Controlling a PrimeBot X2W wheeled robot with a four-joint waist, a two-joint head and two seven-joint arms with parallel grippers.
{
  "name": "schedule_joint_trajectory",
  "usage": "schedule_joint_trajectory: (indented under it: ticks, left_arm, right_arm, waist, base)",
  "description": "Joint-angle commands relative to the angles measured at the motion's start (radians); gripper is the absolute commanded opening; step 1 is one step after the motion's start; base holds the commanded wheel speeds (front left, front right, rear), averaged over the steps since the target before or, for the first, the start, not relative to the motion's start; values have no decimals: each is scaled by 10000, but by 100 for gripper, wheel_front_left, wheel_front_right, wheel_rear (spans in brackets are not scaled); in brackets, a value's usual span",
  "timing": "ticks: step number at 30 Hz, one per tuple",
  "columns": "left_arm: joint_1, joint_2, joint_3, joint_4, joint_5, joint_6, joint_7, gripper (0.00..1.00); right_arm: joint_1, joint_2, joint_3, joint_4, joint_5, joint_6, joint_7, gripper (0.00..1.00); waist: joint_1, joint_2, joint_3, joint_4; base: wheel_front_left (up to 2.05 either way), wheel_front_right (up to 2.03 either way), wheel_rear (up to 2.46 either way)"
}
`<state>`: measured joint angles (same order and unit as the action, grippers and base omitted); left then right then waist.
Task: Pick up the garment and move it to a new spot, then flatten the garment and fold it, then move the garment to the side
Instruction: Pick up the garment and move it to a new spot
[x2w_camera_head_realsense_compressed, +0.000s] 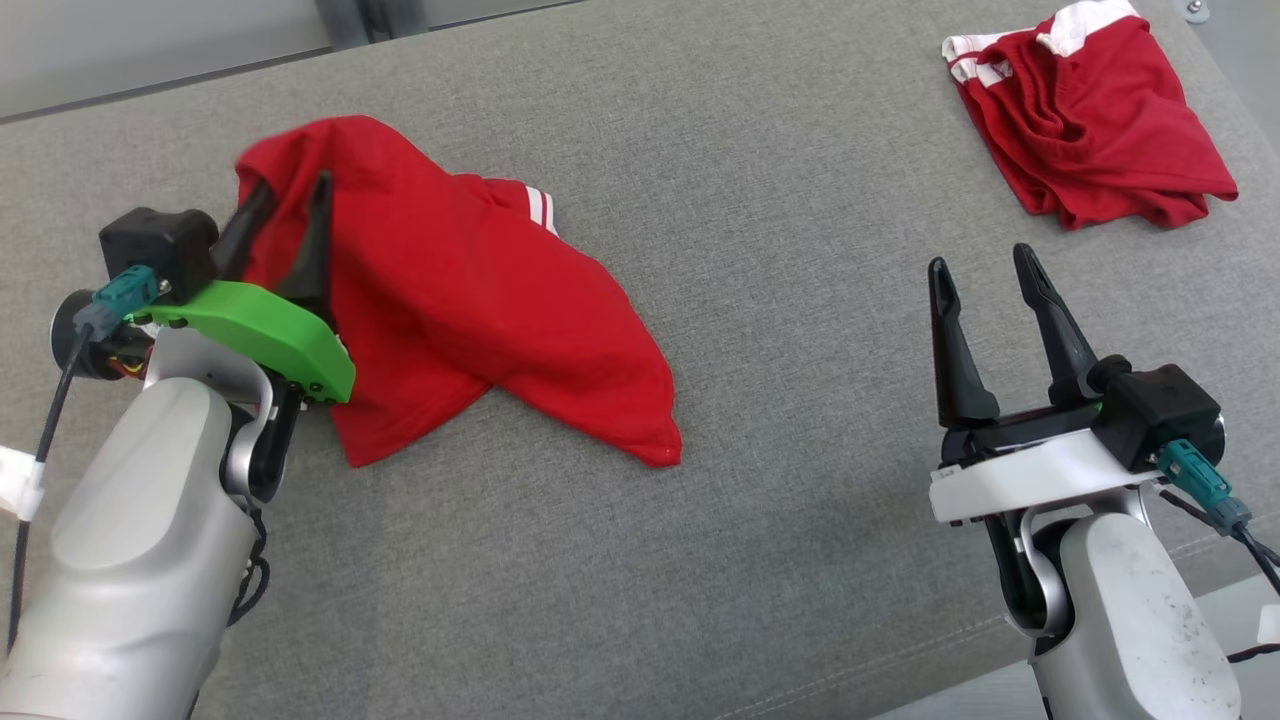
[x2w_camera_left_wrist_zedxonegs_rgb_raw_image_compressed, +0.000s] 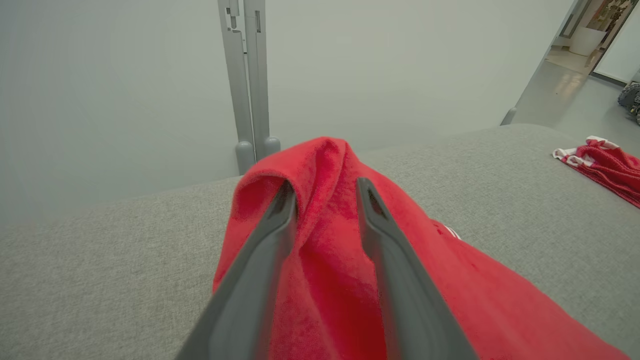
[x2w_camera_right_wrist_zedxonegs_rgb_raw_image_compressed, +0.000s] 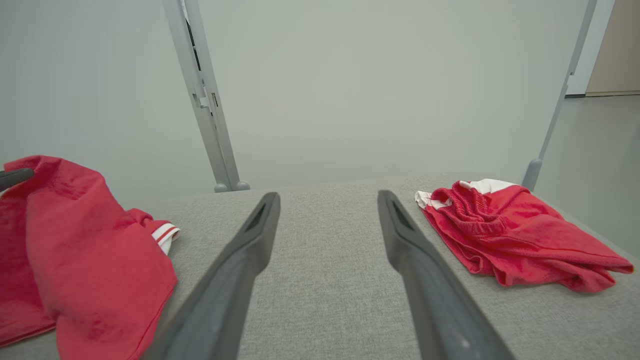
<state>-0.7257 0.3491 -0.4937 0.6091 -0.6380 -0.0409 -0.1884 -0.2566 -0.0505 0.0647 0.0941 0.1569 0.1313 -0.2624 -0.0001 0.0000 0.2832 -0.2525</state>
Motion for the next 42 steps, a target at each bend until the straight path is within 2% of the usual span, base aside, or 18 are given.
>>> schedule_joint_trajectory:
  ticks: [1, 6, 13, 17, 22, 25, 30, 34, 42]
  left_arm:
    - [-101, -110, 66, 221, -83, -57, -214, 100]
    - [-44, -155, -153, 592, 311, -257, -591, 100]
    - [583, -215, -297, 67, 920, -293, -766, 100]
    - [1224, -128, -46, -760, 1240, -173, -771, 100]
    - [2411, -139, 738, -2098, 1408, 202, -767, 100]
    - [3346, -335, 1419, -3085, 1634, 571, -765, 100]
    - [4781, -753, 2111, -4159, 2125, 928, -756, 100]
    - [5794, -1209, 2630, -4541, 2273, 1018, -756, 100]
    - [7038, -1998, 3373, -4608, 2528, 862, -757, 100]
  right_arm:
    - [-82, -1, 24, 31, 18, -11, -33, 100]
    - [-17, -4, -10, 103, -80, -11, -34, 100]
    - [185, -5, -103, 258, -235, -11, -34, 100]
    - [315, -5, -64, 320, -136, -13, -34, 100]
    - [529, -5, 17, 449, -50, -11, -32, 100]
    - [687, -5, 74, 430, 8, -11, -34, 100]
    - [926, -6, 181, 487, 134, -11, -34, 100]
    - [1152, -8, 174, 520, 162, -11, -34, 100]
    - [1615, -5, 282, 719, 209, -11, -34, 100]
  waist:
    - [1, 0, -28, 41]
    - [1, 0, -255, 320]
    - [1, 0, -908, 887]
    - [1, 0, -1312, 1178]
    - [1, 0, -1711, 1518]
    - [1, 0, -1903, 1711]
    - [1, 0, -2144, 1963]
    - [1, 0, -2343, 2146]
    - [1, 0, -2710, 2403]
  base:
    - [0, 0, 0]
    - [0, 0, 0]
    - [0, 0, 0]
    - [0, 0, 0]
    - [0, 0, 0]
    - [0, 0, 0]
    - [0, 0, 0]
    - [0, 0, 0]
    - [0, 0, 0]
